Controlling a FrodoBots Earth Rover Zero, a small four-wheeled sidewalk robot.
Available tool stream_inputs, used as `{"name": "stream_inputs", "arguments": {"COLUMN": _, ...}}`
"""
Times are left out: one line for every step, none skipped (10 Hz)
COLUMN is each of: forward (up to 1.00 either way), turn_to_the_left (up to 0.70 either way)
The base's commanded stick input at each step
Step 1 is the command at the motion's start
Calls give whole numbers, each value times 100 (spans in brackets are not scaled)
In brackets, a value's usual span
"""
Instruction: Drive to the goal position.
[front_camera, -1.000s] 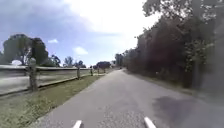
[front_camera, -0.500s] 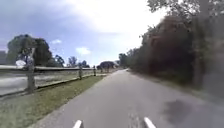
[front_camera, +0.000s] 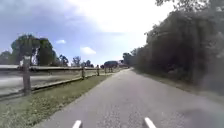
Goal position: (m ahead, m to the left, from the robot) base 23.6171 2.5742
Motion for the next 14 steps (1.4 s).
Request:
{"name": "stream_inputs", "arguments": {"forward": 50, "turn_to_the_left": 0}}
{"name": "stream_inputs", "arguments": {"forward": 50, "turn_to_the_left": 0}}
{"name": "stream_inputs", "arguments": {"forward": 50, "turn_to_the_left": 0}}
{"name": "stream_inputs", "arguments": {"forward": 50, "turn_to_the_left": 0}}
{"name": "stream_inputs", "arguments": {"forward": 50, "turn_to_the_left": 0}}
{"name": "stream_inputs", "arguments": {"forward": 50, "turn_to_the_left": 0}}
{"name": "stream_inputs", "arguments": {"forward": 50, "turn_to_the_left": 0}}
{"name": "stream_inputs", "arguments": {"forward": 50, "turn_to_the_left": 0}}
{"name": "stream_inputs", "arguments": {"forward": 50, "turn_to_the_left": 0}}
{"name": "stream_inputs", "arguments": {"forward": 50, "turn_to_the_left": 0}}
{"name": "stream_inputs", "arguments": {"forward": 50, "turn_to_the_left": 0}}
{"name": "stream_inputs", "arguments": {"forward": 50, "turn_to_the_left": 0}}
{"name": "stream_inputs", "arguments": {"forward": 50, "turn_to_the_left": 0}}
{"name": "stream_inputs", "arguments": {"forward": 50, "turn_to_the_left": 0}}
